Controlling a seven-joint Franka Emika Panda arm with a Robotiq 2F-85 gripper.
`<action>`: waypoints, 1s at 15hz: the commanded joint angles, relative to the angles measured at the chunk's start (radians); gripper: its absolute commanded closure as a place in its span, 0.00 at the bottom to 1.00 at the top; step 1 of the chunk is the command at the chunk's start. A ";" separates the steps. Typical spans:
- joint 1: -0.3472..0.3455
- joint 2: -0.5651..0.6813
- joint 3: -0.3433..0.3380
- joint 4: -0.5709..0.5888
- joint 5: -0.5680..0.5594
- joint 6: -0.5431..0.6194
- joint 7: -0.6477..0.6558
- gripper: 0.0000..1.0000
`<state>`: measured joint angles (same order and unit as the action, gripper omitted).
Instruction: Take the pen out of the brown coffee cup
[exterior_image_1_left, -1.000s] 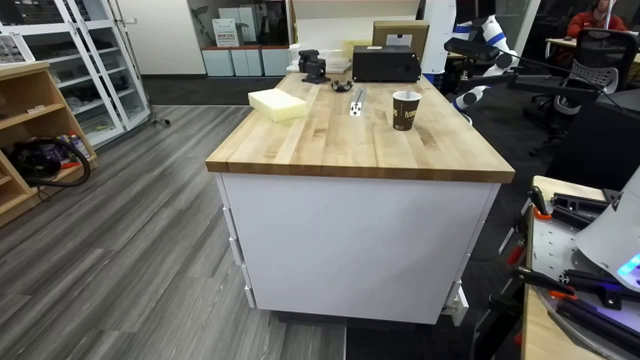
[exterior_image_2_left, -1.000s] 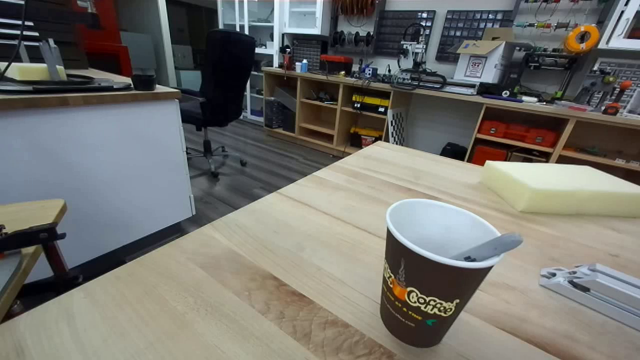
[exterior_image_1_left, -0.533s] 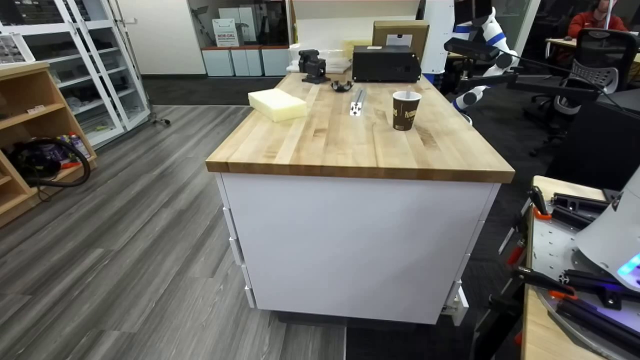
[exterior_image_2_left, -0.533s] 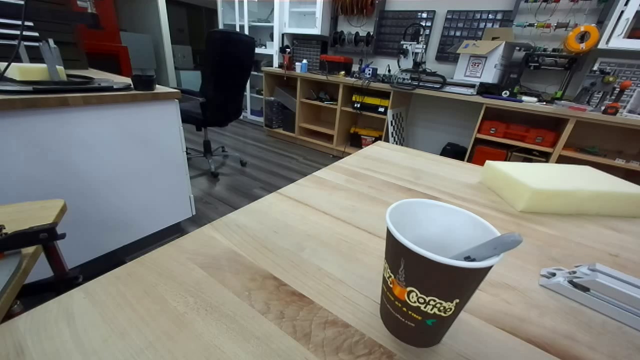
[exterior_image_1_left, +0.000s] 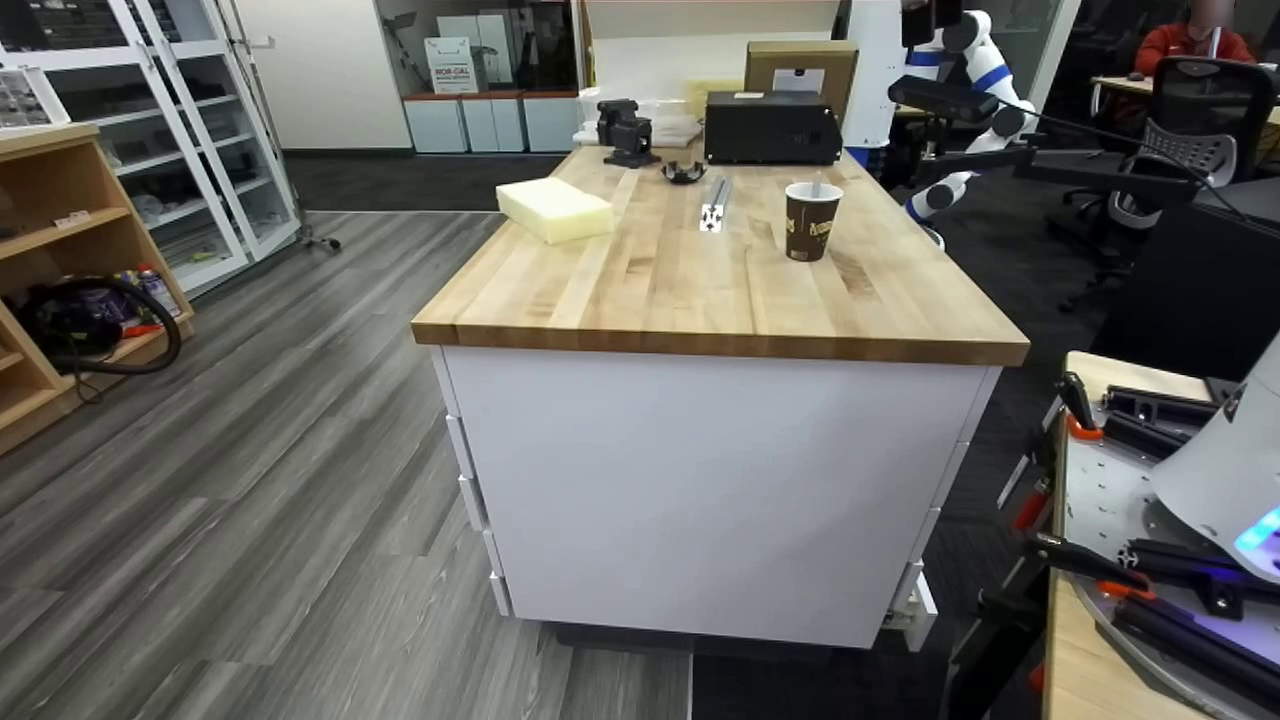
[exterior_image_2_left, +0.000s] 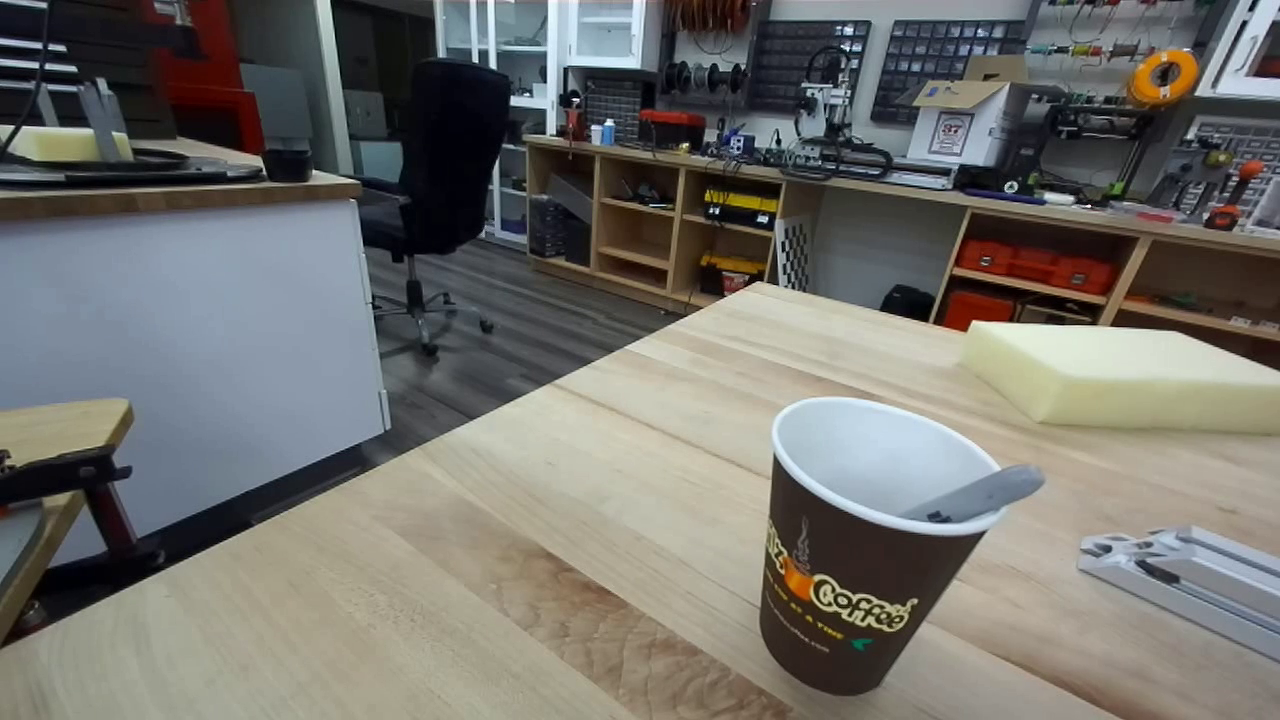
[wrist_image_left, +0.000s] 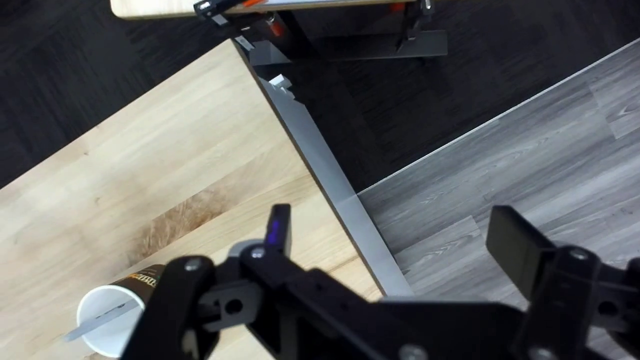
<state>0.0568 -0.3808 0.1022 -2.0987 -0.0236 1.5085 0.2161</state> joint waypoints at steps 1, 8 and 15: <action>-0.033 -0.053 -0.052 -0.044 -0.023 0.069 -0.064 0.00; -0.138 -0.098 -0.191 -0.084 -0.042 0.229 -0.138 0.00; -0.230 -0.072 -0.326 -0.063 -0.012 0.366 -0.214 0.00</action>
<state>-0.1524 -0.4498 -0.1999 -2.1478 -0.0571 1.8099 0.0396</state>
